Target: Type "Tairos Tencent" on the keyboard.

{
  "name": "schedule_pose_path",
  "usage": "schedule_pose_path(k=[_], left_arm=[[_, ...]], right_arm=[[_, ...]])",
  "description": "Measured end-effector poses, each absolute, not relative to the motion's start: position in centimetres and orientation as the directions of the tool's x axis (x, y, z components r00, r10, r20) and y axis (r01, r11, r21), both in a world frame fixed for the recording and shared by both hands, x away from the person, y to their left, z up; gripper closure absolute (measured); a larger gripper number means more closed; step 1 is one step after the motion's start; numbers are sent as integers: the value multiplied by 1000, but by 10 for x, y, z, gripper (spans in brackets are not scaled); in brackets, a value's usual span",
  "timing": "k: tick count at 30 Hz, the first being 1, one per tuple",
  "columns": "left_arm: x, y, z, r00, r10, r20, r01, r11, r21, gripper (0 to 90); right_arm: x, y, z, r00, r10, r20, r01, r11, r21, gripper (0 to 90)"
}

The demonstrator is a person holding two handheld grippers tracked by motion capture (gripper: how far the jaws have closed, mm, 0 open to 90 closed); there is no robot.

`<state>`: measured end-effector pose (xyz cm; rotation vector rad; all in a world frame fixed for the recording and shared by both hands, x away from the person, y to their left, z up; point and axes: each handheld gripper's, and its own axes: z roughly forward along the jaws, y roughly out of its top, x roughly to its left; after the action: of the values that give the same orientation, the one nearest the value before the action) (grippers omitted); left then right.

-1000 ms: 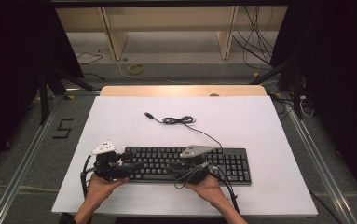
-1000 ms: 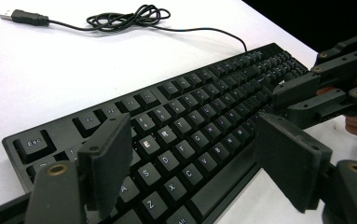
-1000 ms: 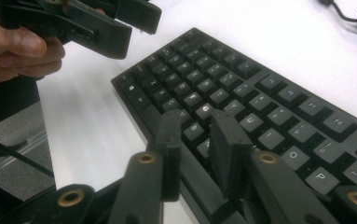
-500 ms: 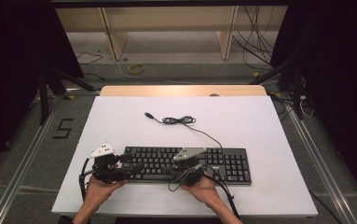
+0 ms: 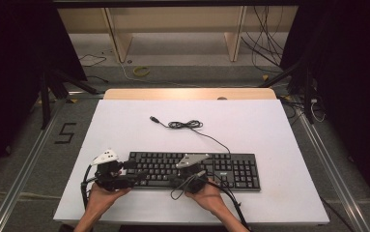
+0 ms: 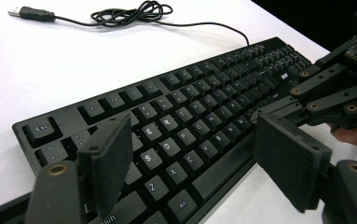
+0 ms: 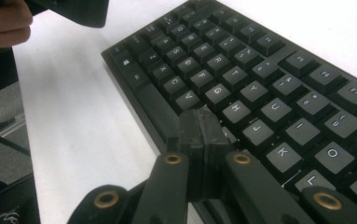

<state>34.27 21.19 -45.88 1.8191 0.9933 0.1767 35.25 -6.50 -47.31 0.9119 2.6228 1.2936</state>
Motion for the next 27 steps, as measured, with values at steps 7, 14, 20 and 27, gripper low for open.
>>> schedule_pose_path(k=[7,14,20,27], left_arm=[[343,212,-459,649,696,-307,550,-150,822,277],[343,212,-460,648,696,-308,552,-150,820,278],[343,212,-460,649,697,-306,552,-154,820,278],[344,213,-460,647,699,-305,553,-155,819,279]], right_arm=[[354,-63,-478,-819,545,177,478,479,736,900],[354,-62,-482,-816,550,178,487,488,725,900],[355,-63,-485,-818,548,178,489,497,717,900],[354,-62,-485,-818,549,172,485,498,718,900]])
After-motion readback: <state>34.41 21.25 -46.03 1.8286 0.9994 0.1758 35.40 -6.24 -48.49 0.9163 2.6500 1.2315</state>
